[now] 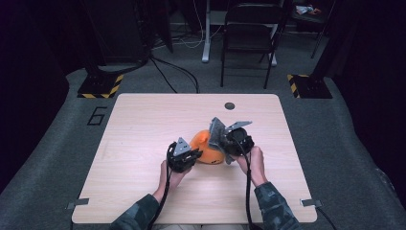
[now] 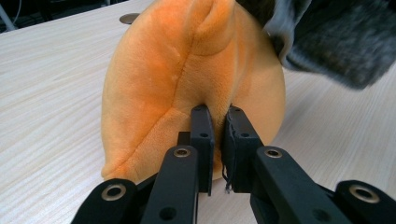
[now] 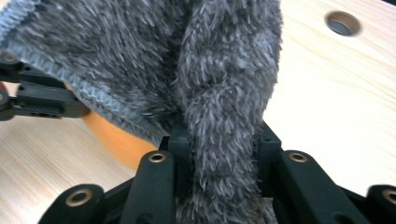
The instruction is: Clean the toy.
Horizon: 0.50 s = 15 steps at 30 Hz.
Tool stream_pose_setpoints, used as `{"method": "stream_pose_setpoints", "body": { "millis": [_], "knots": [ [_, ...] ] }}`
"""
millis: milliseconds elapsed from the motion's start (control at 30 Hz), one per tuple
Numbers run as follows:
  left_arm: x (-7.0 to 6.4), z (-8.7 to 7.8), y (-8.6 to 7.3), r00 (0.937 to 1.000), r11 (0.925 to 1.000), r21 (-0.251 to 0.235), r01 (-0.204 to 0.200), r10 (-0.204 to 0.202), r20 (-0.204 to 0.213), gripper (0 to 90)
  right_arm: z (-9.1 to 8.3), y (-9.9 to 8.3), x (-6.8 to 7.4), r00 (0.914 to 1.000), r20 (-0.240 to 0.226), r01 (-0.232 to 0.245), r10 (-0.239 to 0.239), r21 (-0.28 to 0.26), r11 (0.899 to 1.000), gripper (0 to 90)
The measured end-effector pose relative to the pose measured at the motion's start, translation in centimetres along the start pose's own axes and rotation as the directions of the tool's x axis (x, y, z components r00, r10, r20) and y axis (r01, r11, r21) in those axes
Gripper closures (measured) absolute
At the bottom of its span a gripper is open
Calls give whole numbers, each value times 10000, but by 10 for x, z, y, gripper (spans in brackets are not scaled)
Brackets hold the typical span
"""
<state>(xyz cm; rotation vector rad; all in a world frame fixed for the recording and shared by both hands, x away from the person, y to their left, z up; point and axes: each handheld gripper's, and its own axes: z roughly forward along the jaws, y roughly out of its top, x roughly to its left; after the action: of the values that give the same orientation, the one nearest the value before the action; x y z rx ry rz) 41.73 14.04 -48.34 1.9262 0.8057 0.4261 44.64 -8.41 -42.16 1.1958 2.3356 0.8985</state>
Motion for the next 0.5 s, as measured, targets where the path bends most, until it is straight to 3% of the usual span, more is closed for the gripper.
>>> {"method": "stream_pose_setpoints", "body": {
  "millis": [100,267,500],
  "knots": [
    [-1,1,-1,9999,9999,-60,105,-105,-1,829,10,-3,4,9999,12,117,-117,96,9999,687],
    [-1,2,0,10000,10000,-98,15,-14,81,808,19,-10,-2,9998,-145,-125,127,184,9998,699],
    [5,-3,2,9995,9996,-243,107,-100,287,669,25,-15,-1,10000,-47,-57,58,205,9998,704]
  ]
}}
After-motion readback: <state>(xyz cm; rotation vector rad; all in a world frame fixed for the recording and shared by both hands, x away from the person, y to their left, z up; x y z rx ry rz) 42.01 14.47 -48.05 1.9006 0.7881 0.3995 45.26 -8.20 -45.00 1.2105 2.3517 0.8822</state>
